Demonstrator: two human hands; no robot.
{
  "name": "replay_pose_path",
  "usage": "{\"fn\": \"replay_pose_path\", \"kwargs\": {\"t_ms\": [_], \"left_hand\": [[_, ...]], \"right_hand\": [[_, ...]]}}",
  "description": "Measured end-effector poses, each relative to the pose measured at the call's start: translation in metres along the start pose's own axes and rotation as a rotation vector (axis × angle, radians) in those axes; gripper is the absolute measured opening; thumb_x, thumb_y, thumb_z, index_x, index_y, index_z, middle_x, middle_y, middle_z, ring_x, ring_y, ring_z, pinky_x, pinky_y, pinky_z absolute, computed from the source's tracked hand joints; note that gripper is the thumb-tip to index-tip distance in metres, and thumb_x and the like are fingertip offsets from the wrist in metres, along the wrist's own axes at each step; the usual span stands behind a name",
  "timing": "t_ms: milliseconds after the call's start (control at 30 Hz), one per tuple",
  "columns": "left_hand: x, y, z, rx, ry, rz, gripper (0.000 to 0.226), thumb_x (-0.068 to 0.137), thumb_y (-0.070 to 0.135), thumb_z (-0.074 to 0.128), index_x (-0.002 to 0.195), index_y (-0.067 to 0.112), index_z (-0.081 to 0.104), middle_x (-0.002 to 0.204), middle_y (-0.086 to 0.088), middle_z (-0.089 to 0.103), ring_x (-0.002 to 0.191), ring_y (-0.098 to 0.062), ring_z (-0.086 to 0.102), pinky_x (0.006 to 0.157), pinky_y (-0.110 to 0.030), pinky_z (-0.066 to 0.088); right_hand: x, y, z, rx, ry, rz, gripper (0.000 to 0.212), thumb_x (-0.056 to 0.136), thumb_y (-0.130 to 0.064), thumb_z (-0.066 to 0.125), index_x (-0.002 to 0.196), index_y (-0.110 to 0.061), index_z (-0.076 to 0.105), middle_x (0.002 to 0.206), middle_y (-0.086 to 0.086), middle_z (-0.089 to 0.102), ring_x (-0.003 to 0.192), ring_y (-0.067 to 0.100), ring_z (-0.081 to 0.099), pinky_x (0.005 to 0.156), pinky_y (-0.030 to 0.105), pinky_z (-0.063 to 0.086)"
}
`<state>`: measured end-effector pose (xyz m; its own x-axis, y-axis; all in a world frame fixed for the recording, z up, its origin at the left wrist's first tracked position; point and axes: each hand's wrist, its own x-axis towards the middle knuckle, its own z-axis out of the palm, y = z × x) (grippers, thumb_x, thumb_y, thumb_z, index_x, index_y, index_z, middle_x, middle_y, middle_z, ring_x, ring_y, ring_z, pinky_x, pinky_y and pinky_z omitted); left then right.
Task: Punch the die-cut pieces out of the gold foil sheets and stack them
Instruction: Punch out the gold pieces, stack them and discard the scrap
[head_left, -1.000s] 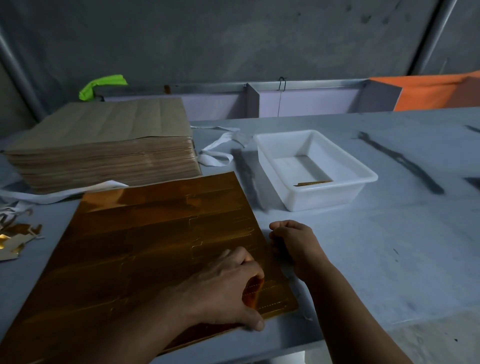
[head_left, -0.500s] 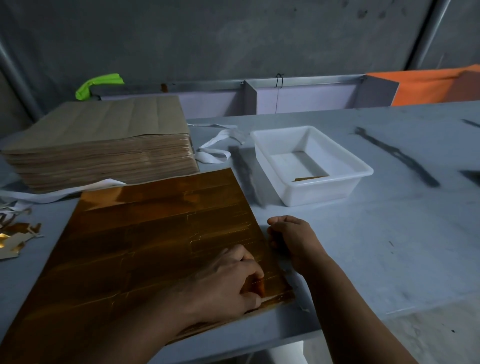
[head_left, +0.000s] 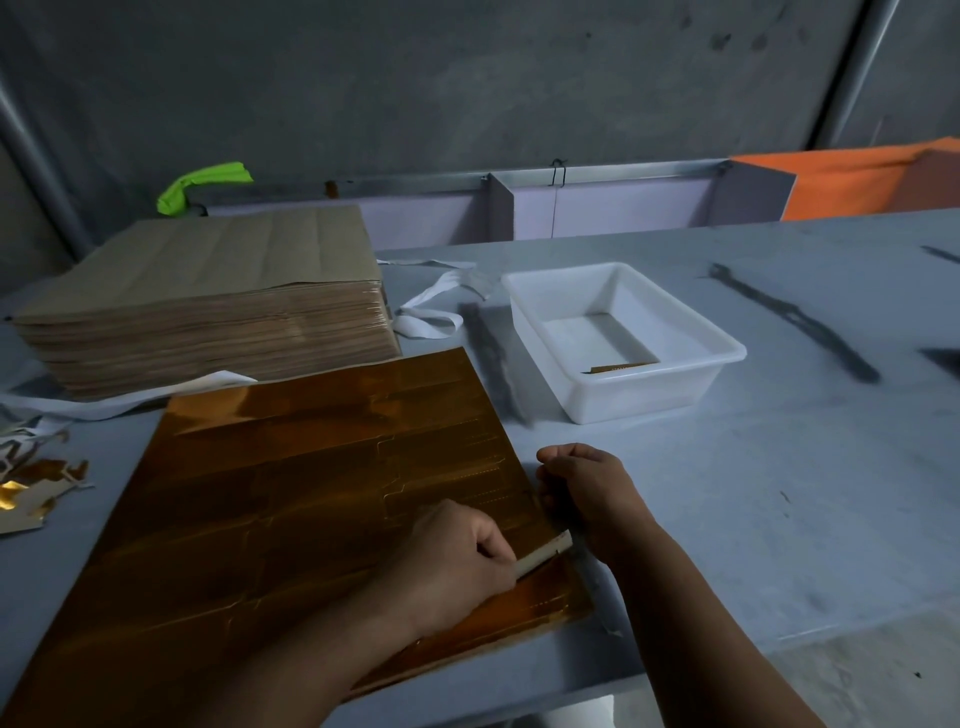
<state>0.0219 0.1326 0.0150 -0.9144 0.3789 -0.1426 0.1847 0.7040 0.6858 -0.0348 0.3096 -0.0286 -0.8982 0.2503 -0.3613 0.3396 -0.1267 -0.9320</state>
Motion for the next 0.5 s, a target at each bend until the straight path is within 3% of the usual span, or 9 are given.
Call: {"fn": "replay_pose_path", "kwargs": {"t_ms": [133, 333, 500], "left_hand": [[0.0007, 0.0039, -0.0035, -0.075, 0.029, -0.068, 0.012, 0.082, 0.019, 0.073, 0.073, 0.026, 0.07, 0.079, 0.01, 0.071, 0.078, -0.003, 0.068, 0.072, -0.024, 0.06], [-0.0017, 0.001, -0.0014, -0.096, 0.005, -0.063, 0.008, 0.079, 0.018, 0.073, 0.074, 0.023, 0.071, 0.078, 0.009, 0.071, 0.077, -0.004, 0.067, 0.07, -0.025, 0.06], [-0.0023, -0.0012, 0.0003, -0.073, -0.044, -0.008, 0.012, 0.081, 0.019, 0.072, 0.072, 0.027, 0.067, 0.078, 0.009, 0.07, 0.074, 0.003, 0.063, 0.063, -0.011, 0.051]], "right_hand": [[-0.0033, -0.0026, 0.0011, 0.001, -0.005, 0.003, 0.013, 0.098, -0.012, 0.056, 0.094, -0.008, 0.069, 0.074, 0.011, 0.064, 0.062, 0.019, 0.059, 0.054, 0.028, 0.051], [-0.0064, -0.0052, 0.0019, -0.063, -0.035, -0.026, 0.014, 0.098, -0.012, 0.057, 0.093, -0.006, 0.069, 0.072, 0.01, 0.062, 0.053, 0.015, 0.054, 0.044, 0.023, 0.043], [-0.0074, -0.0084, 0.0079, -0.426, -0.02, -0.111, 0.022, 0.089, -0.009, 0.056, 0.074, 0.002, 0.067, 0.065, 0.01, 0.055, 0.062, 0.023, 0.05, 0.061, 0.032, 0.04]]}}
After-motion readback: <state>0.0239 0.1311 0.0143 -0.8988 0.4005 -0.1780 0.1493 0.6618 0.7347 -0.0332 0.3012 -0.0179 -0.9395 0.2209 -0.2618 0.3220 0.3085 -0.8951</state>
